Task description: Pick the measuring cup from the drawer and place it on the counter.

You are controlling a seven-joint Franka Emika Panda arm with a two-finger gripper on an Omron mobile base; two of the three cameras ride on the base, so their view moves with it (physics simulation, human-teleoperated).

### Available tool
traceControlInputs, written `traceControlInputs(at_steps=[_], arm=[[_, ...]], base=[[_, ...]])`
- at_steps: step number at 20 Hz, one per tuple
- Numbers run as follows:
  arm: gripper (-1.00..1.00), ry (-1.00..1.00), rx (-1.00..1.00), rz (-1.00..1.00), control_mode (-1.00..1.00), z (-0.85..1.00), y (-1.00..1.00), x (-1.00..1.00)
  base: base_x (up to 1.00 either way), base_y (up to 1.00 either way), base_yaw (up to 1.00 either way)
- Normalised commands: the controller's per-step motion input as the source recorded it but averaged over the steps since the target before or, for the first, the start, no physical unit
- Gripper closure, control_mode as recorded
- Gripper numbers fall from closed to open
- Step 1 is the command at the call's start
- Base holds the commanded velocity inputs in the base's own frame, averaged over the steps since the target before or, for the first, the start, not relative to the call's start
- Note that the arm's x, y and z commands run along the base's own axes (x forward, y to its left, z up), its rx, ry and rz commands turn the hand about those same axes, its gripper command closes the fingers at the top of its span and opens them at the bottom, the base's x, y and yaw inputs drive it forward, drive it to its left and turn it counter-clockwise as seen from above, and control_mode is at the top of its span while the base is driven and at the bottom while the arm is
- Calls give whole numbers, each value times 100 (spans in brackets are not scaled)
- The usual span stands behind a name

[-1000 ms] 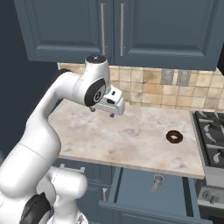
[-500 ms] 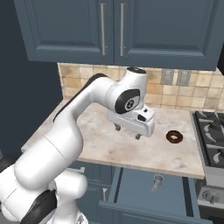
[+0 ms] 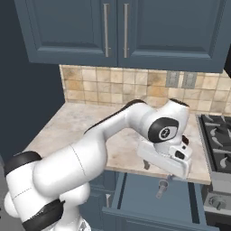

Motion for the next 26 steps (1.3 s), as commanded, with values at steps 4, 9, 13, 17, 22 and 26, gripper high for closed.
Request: traceControlInputs(at_steps=[4, 9, 13, 17, 22, 26], arm=[[-100, 27, -3, 2, -100, -90, -22, -16], [-100, 17, -5, 16, -100, -77, 0, 5], [-100, 7, 0, 24, -100, -56, 0, 11], [-100, 0, 0, 25, -100, -61, 0, 0], [-100, -6, 0, 24, -100, -56, 6, 0], [-100, -14, 0, 21, -100, -31, 1, 6]], base=[[0, 0, 0], [0, 0, 0], [0, 0, 0], [0, 0, 0], [0, 0, 0], [0, 0, 0]])
